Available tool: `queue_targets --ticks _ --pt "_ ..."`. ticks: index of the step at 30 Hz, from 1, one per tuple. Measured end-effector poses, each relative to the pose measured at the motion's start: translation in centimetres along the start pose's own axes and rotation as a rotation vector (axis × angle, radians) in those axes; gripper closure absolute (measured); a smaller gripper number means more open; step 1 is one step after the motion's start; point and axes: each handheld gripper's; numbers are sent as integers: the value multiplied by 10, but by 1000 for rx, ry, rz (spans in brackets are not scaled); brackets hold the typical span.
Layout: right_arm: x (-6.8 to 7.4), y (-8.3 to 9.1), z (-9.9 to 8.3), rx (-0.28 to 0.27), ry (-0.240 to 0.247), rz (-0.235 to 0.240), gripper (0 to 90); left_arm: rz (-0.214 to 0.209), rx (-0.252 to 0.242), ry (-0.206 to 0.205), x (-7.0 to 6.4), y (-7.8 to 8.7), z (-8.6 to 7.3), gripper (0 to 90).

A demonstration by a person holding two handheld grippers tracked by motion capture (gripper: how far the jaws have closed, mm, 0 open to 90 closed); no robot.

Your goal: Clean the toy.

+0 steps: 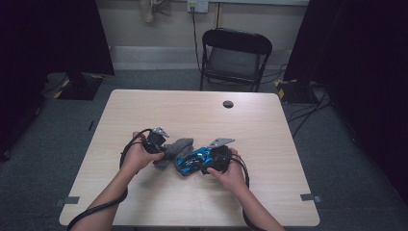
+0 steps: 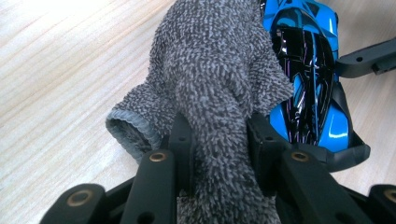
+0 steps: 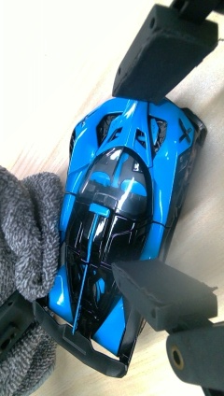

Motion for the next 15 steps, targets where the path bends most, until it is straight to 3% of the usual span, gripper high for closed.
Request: queue_targets --ticks 15 --pt "0 0 0 0 0 0 129 -10 -18 17 4 6 -13 680"
Point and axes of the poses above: each handheld gripper's, and its own axes: y roughly backward along the jaws, z roughly out of its top, x roughly to its left, and after that the axes turned 15 degrees about x, right-handed
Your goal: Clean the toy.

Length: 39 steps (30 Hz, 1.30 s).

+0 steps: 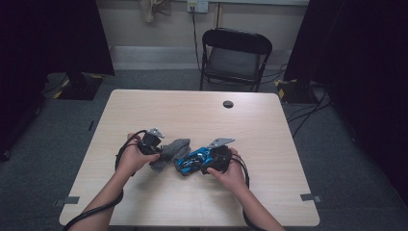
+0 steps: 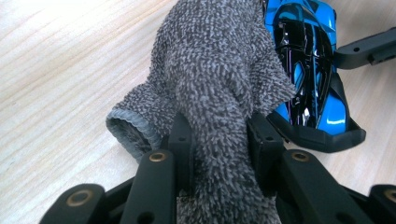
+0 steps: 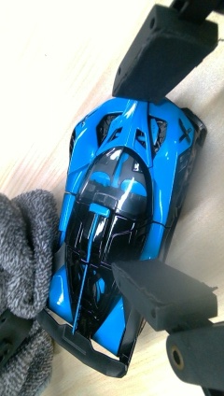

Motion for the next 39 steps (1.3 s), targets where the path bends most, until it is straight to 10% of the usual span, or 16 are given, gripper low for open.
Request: queue_targets --ticks 31,39 --pt "0 0 1 2 3 2 129 4 0 7 3 20 -24 683" --pt "0 0 0 0 2 1 129 48 -63 32 8 22 3 680"
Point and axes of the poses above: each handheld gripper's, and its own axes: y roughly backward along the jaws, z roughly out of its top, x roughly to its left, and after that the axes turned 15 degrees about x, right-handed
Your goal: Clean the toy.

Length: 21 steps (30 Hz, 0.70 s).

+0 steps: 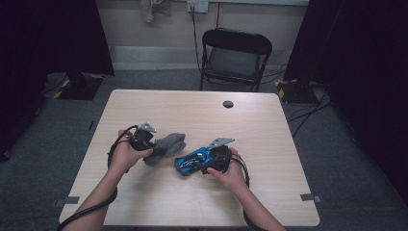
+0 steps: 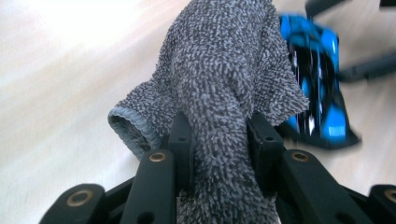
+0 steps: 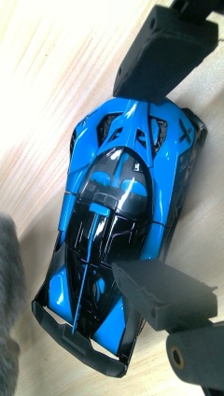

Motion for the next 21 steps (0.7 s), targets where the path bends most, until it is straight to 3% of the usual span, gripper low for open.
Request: queue_targets --ticks 4,11,15,21 --pt "0 0 0 2 0 0 129 22 -15 -6 -8 -15 27 677" --pt "0 0 0 -2 -2 1 129 64 33 -39 -27 -54 61 676" --pt "0 0 -1 -6 -4 1 130 56 75 -51 -32 -66 64 679" --pt "0 0 -1 -8 -2 0 130 31 96 -52 -26 -55 50 681"
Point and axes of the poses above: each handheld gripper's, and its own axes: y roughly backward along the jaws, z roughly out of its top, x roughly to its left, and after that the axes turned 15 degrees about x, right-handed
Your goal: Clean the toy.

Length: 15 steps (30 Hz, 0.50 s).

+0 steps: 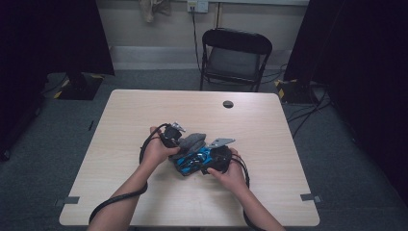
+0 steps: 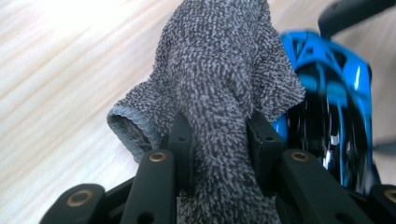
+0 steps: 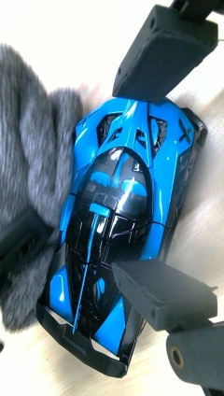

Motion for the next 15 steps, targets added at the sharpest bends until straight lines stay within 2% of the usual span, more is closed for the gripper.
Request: queue_targets --ticks 4,9,15 --pt "0 0 0 1 0 0 129 -18 7 11 7 8 -18 682" --pt "0 0 0 2 0 -1 129 -38 -10 22 10 15 -36 682" --pt "0 0 1 4 2 -1 129 -55 -28 30 10 19 -48 682"
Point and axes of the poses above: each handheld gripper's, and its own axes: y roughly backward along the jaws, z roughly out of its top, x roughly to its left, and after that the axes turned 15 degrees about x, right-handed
